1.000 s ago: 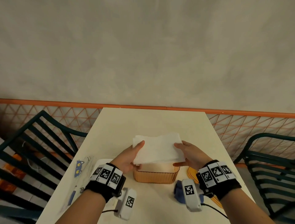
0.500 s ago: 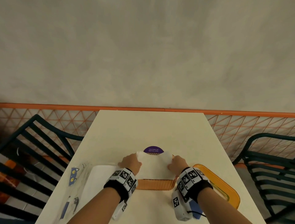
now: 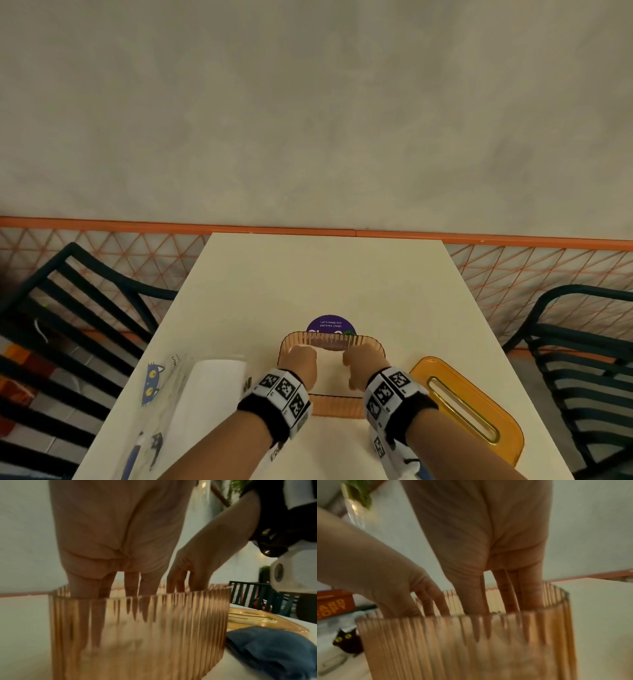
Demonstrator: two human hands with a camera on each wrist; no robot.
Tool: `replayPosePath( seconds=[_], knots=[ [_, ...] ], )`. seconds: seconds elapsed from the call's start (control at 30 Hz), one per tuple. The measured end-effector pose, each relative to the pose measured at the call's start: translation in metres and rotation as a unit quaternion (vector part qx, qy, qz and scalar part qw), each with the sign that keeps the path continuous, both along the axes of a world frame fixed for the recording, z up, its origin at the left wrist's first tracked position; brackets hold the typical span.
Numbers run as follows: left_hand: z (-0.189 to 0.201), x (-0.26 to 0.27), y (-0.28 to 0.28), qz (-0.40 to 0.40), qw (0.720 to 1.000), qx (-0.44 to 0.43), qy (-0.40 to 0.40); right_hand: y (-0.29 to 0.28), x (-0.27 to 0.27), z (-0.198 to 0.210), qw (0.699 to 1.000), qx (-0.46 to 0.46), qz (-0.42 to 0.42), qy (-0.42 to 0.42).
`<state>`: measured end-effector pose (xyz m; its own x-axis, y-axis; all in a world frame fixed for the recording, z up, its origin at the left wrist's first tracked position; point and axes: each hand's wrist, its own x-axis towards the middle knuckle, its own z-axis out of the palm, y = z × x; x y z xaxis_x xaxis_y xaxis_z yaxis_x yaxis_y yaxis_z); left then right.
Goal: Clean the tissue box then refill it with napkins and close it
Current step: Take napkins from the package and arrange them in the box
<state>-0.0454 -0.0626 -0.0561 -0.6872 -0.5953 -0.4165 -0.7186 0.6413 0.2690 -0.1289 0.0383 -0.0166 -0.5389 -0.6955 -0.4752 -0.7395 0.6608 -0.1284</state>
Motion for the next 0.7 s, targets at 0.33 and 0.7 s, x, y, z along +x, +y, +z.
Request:
replayPosePath(
  seconds=[0.33, 0.7],
  knots=[
    [-0.038, 0.001, -0.005, 0.01, 0.998, 0.031, -0.047, 0.0, -0.006, -0.014, 0.999, 0.022, 0.016, -0.042],
    [0.046, 0.105, -0.021, 0.215, 0.946, -0.124, 0.21, 0.042, -0.017, -0.01, 0.977, -0.19, -0.085, 0.049]
  ],
)
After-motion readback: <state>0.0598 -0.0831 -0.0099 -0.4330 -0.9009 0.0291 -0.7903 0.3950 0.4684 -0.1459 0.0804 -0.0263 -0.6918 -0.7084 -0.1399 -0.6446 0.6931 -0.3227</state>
